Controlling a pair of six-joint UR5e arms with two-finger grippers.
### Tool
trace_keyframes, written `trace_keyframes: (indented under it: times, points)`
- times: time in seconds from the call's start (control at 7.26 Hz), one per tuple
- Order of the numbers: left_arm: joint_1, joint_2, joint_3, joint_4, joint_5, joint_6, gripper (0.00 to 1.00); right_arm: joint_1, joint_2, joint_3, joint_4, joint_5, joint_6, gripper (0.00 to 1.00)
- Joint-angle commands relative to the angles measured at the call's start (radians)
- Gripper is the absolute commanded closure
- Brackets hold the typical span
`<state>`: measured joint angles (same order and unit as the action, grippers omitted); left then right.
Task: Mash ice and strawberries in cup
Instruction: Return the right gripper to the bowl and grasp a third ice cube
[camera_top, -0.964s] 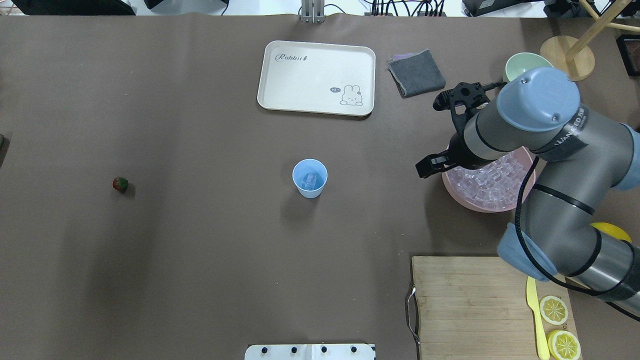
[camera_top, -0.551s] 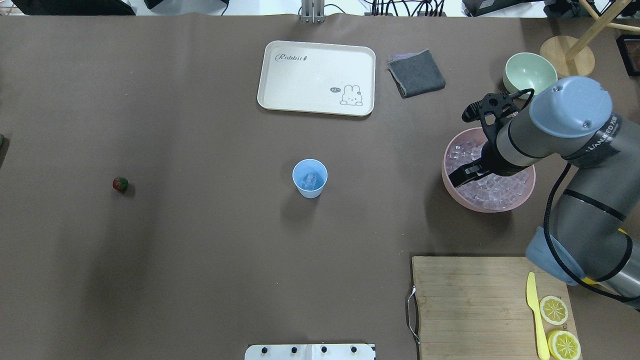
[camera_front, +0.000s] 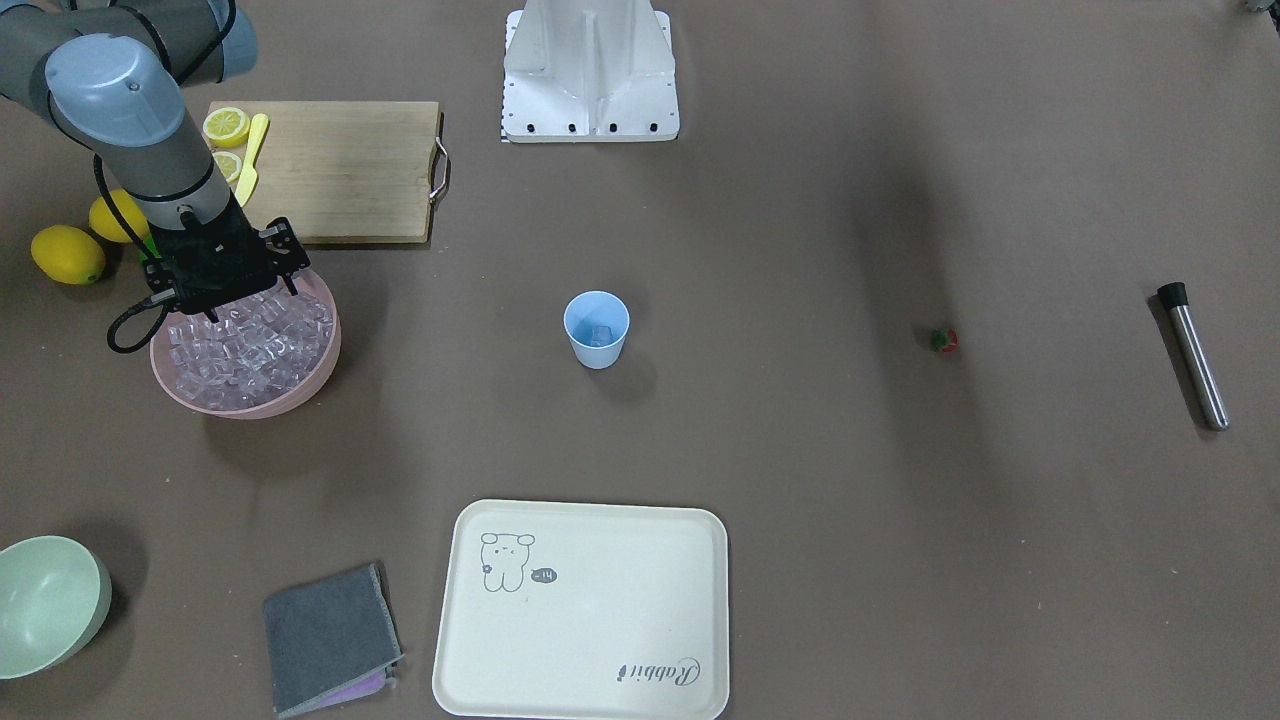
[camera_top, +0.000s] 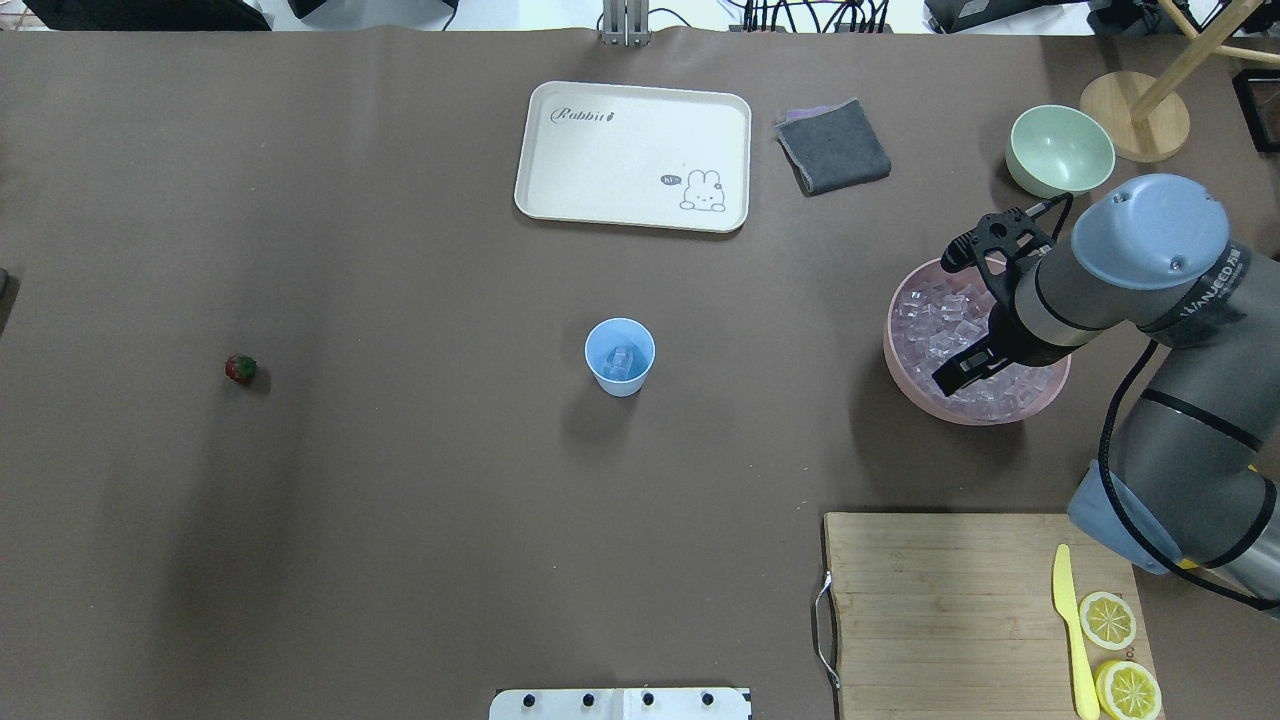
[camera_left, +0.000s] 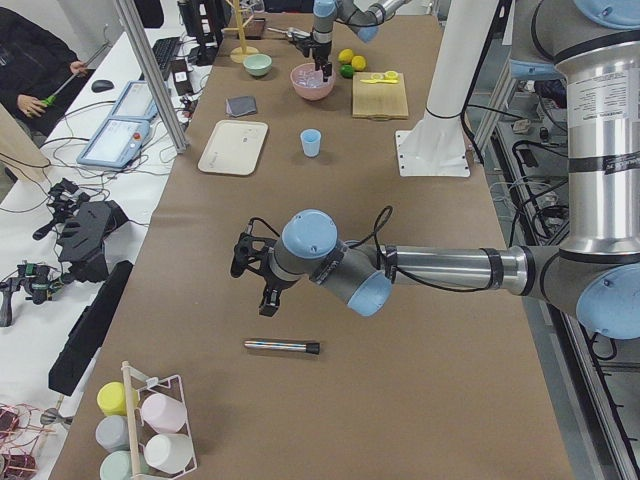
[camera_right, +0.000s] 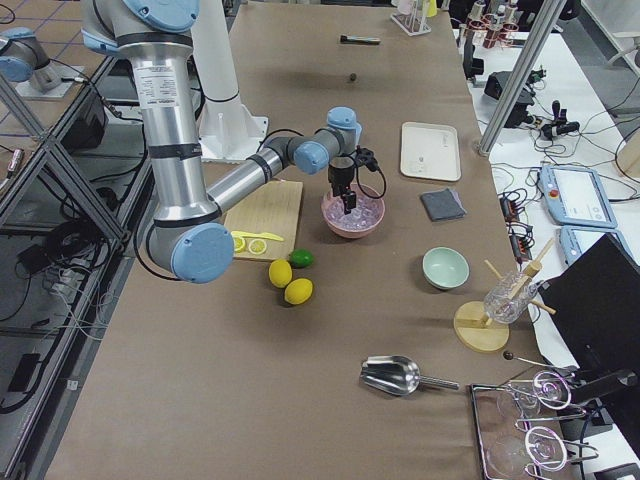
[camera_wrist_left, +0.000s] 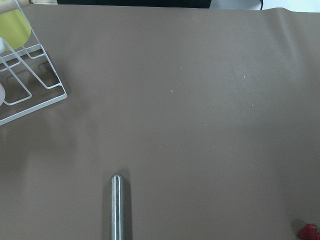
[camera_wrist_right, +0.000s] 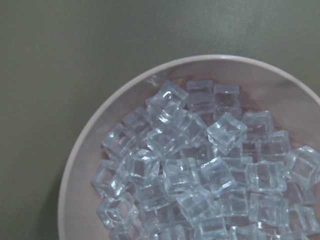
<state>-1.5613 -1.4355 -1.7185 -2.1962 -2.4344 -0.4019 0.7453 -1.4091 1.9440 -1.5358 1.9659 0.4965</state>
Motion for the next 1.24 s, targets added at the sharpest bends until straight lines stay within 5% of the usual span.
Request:
trace_keyframes:
  times: [0.0, 1.1]
  points:
    - [-0.002, 0.006, 0.0, -0.002, 0.0, 0.001, 0.01, -0.003, 0.007, -0.019, 0.0, 0.005, -0.003, 0.35]
    - [-0.003, 0.013, -0.015, -0.002, 0.0, 0.002, 0.01, 0.02, 0.002, -0.042, -0.003, 0.025, -0.021, 0.51]
